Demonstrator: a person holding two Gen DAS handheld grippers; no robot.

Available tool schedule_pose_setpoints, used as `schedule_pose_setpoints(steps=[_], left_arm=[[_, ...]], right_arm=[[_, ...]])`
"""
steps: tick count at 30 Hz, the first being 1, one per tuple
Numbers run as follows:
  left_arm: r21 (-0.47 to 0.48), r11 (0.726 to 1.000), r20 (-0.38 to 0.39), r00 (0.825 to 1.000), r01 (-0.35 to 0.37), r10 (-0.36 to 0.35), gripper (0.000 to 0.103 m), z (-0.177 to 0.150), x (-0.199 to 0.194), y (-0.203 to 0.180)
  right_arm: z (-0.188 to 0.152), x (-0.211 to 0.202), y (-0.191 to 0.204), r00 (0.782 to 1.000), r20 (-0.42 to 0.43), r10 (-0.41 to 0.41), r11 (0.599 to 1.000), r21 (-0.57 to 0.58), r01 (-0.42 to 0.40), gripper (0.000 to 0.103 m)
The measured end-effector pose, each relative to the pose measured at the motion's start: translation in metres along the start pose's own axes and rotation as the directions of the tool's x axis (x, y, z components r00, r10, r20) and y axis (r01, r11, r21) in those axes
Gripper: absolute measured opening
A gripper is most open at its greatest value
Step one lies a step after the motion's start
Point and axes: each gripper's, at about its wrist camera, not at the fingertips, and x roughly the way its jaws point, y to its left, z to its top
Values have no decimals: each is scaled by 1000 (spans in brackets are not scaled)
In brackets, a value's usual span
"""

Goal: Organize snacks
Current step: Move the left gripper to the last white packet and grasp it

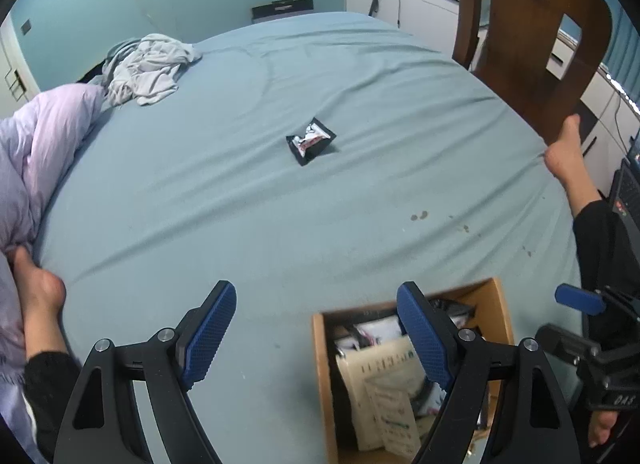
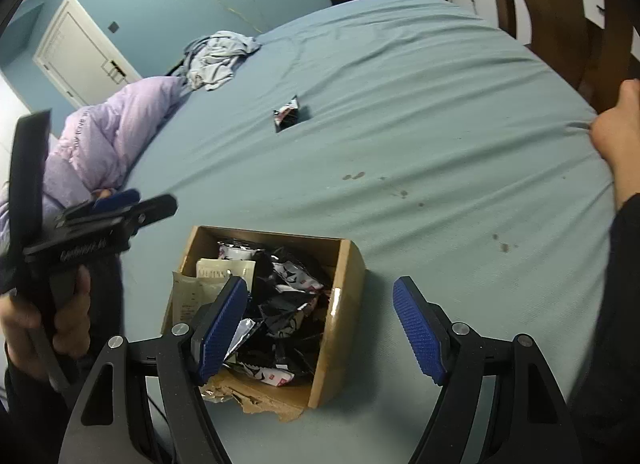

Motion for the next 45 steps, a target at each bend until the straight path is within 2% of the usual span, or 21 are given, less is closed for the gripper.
schedule_pose_setpoints(steps=[6,8,10,13,16,19,21,23,26,29,33,37,40,42,45], left_arm=[[62,997,-26,999,-42,44,84,27,18,-5],[93,993,-21,997,-78,81,85,40,25,-7],[127,981,-1,989,-145,146,88,56,34,-7],[103,980,-4,985,-169,170,90,79,51,0],[99,978,-8,982,-186,188,90,105,78,6],[164,953,-2,966,-254,258,91,126,113,5],[210,926,-29,945,-313,326,91,137,142,5],[237,921,-72,940,-309,334,91,145,170,6],[223,921,-77,936,-320,343,91,154,194,12],[196,937,-97,945,-290,313,91,164,216,18],[211,937,-139,940,-278,310,91,167,240,16],[235,929,-115,941,-285,317,91,170,245,6],[257,930,-103,950,-262,296,91,175,247,-5],[277,923,-102,947,-267,304,91,178,250,-14],[285,930,-100,957,-233,270,91,183,250,-26]], right_arm=[[-2,11,-18,999,12,45,999,2,-45,75],[-1,16,-25,999,5,45,999,25,-46,75],[-1,18,-35,999,5,44,997,68,-44,75],[0,17,-51,998,17,61,988,138,-63,75],[0,18,-62,1000,15,25,985,170,-28,75],[1,19,-69,999,8,46,973,225,-47,75],[2,20,-69,998,7,62,966,252,-62,75],[4,22,-67,997,-4,73,967,245,-70,75],[5,25,-68,997,-29,70,971,231,-61,75],[3,27,-73,994,-58,91,964,256,-73,75],[6,29,-80,991,-65,119,953,287,-95,75],[8,29,-83,991,-66,120,952,291,-96,75],[6,27,-81,991,-61,119,951,293,-96,75],[5,26,-83,991,-63,118,950,296,-94,75],[5,28,-84,991,-66,117,948,303,-92,75]])
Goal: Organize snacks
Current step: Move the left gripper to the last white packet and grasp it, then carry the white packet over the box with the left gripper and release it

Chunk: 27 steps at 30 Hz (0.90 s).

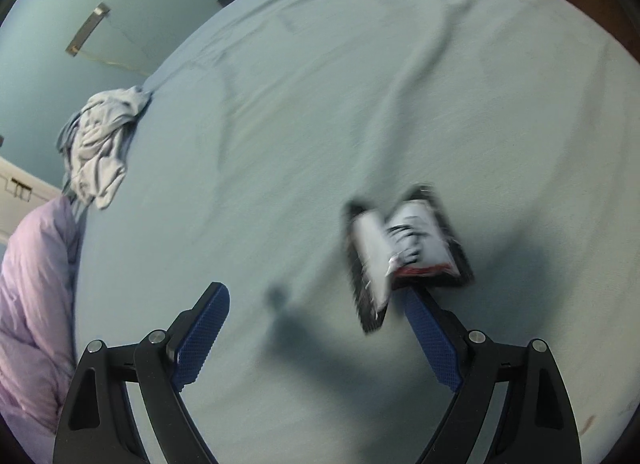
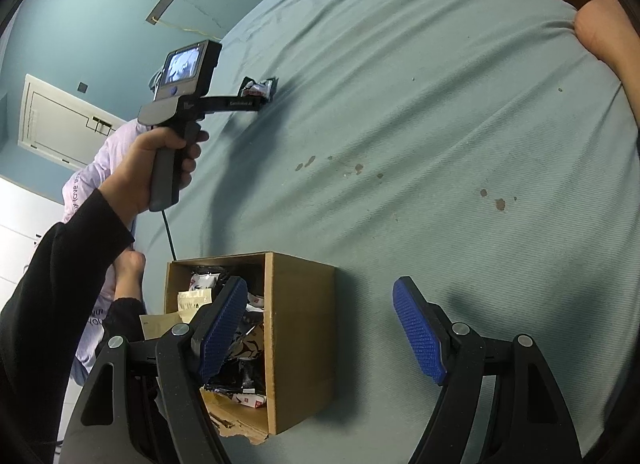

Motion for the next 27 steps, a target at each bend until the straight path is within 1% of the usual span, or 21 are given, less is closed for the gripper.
schedule_pose_setpoints(steps=[2,3,6,10,12,14,15,16,17,18,19,23,24,27], left_arm=[[-4,999,12,999,51,-51,91,3,-5,-5],[-5,996,22,995,92,-92,91,3,-10,-8],[-10,990,41,989,142,-141,91,4,-17,-13],[-89,989,21,993,118,-117,91,12,-13,-7],[-116,987,-17,993,110,-113,91,15,-2,-4],[-134,984,-41,991,119,-126,85,17,7,0],[-151,978,-39,988,143,-150,78,18,10,3],[-176,968,-29,982,181,-189,66,17,11,6],[-199,956,-22,974,217,-226,58,17,11,9],[-225,940,-17,963,258,-268,41,17,11,11],[-244,928,-12,955,283,-295,35,16,10,13],[-273,921,-13,957,276,-290,33,13,3,17],[-279,922,-1,960,269,-280,26,10,-3,19],[-292,918,24,961,270,-275,26,1,-20,27]], right_arm=[[0,-1,-1,1000,1,-3,1000,2,3,75],[0,-2,-1,1000,1,-3,1000,3,3,75],[0,-3,-2,1000,-3,3,1000,8,-3,75],[1,-5,-2,1000,-6,11,1000,3,-11,75],[2,-6,-2,1000,-4,9,1000,2,-9,75],[1,-6,-3,1000,1,7,1000,7,-7,75],[1,-6,-4,1000,2,6,1000,11,-6,75],[1,-6,-6,1000,2,6,1000,15,-6,75],[2,-5,-6,1000,0,6,1000,18,-6,75],[2,-5,-6,1000,-1,8,1000,20,-8,75],[2,-5,-6,1000,-3,12,1000,18,-11,75],[0,-4,-4,1000,2,-2,1000,1,2,75],[0,-3,-3,1000,3,-5,1000,-4,5,75],[-1,-2,0,1000,20,-10,1000,-15,11,75]])
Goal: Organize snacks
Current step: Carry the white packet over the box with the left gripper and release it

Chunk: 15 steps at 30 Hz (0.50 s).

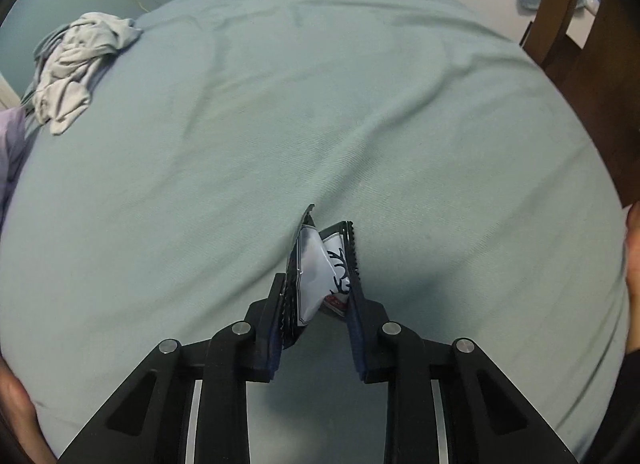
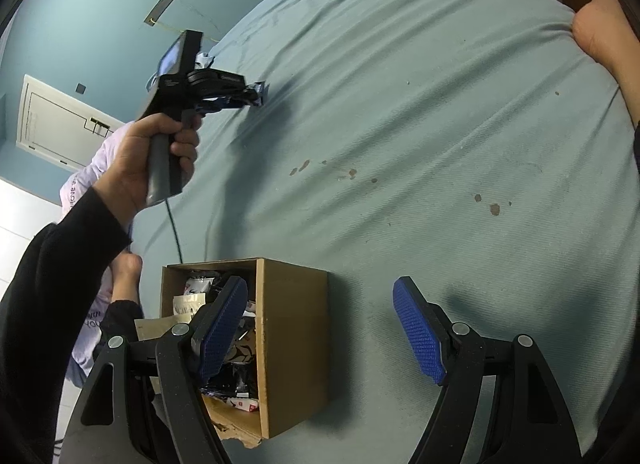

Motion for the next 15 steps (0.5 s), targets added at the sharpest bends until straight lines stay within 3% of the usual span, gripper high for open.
schedule_pose_setpoints(steps=[4,8,15], left_arm=[[31,1000,42,999,0,-1,26,-24,-35,-1],[57,998,116,993,32,-39,26,-68,-86,-3],[106,994,244,968,29,-54,26,-178,-177,-4]], right_arm=[[-2,2,5,1000,23,0,1000,-14,1,75],[-5,7,9,999,39,-4,1000,-26,5,75],[-20,-1,23,990,117,-81,986,-134,96,75]])
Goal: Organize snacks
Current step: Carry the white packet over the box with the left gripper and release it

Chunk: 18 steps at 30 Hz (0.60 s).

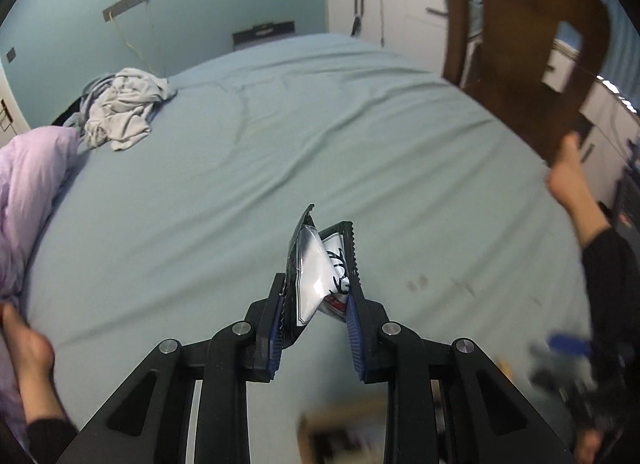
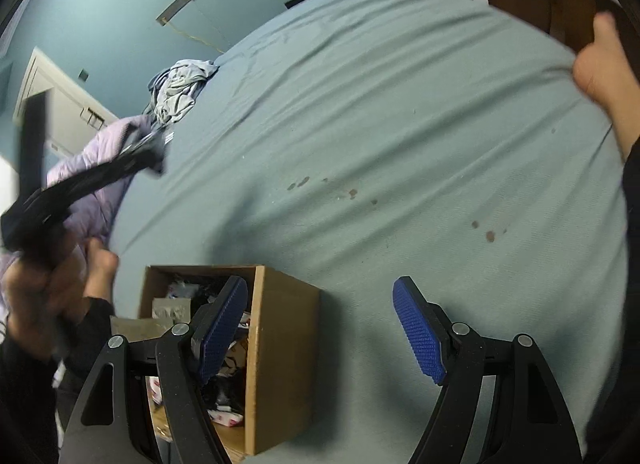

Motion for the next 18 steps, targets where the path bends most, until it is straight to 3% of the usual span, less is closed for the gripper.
schedule_pose_setpoints(steps=[6,10,15,17,18], left_arm=[[-36,993,37,993,115,-114,26,-47,-57,-17],[30,974,-7,975,224,-224,27,-73,-54,-47],[67,983,-85,982,172,-167,28,-91,-26,-74],[47,983,-94,980,180,-175,39,-93,-22,-75],[41,984,-95,981,173,-168,59,-94,-22,-75]], right_arm=[[-19,-7,10,1000,-5,-11,1000,4,11,75],[-21,-16,14,1000,-10,-9,1000,10,9,75],[-30,-36,26,1000,6,-30,999,-29,30,75],[-35,-39,28,1000,5,-31,999,-33,31,75],[-38,-40,28,999,1,-34,999,-36,34,75]])
